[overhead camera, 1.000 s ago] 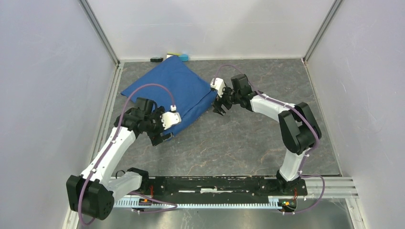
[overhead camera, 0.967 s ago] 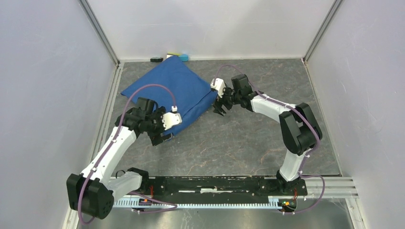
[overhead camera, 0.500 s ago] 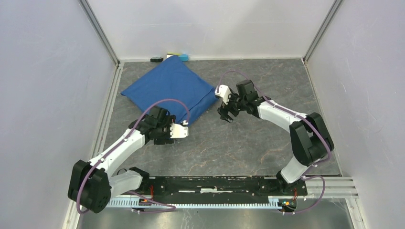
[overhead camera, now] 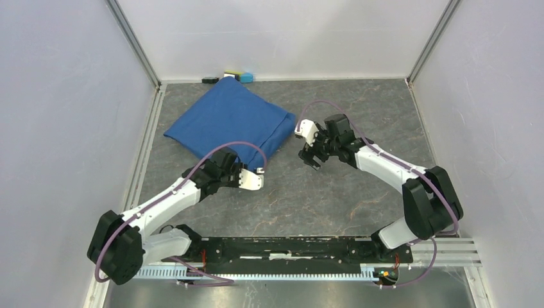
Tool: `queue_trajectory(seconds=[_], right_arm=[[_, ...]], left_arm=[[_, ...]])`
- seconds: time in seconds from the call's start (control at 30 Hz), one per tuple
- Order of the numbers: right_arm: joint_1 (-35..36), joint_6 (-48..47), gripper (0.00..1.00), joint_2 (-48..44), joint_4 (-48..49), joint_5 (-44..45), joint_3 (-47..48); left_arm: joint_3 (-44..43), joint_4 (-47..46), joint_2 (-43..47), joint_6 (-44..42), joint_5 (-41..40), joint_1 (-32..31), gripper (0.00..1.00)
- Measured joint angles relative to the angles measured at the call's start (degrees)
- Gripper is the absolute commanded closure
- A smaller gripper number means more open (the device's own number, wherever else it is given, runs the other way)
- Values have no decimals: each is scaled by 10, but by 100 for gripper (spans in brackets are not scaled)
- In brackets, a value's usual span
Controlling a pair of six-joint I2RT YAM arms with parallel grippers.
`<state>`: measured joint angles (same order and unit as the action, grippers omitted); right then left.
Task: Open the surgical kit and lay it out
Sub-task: Open the surgical kit at the center of the board.
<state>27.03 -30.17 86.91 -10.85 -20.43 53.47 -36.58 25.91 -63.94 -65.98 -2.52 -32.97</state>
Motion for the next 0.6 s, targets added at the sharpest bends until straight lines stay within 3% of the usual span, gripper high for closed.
queue_trajectory(seconds=[0.1,0.13,0.33,0.6], right_arm=[[-3,-1,9,-14,0,11,-12],[-6,-1,9,-18,1,13,-14],[-56,16,9,-39,9,19,-19],[-131,43,9,-69,21,40,-33]], left_arm=[[0,-12,-5,3,-2,-24,96],[0,-17,-9,9,-2,-33,98],[-23,-40,-49,33,-3,-94,98],[-108,-66,-165,54,-15,-183,98]])
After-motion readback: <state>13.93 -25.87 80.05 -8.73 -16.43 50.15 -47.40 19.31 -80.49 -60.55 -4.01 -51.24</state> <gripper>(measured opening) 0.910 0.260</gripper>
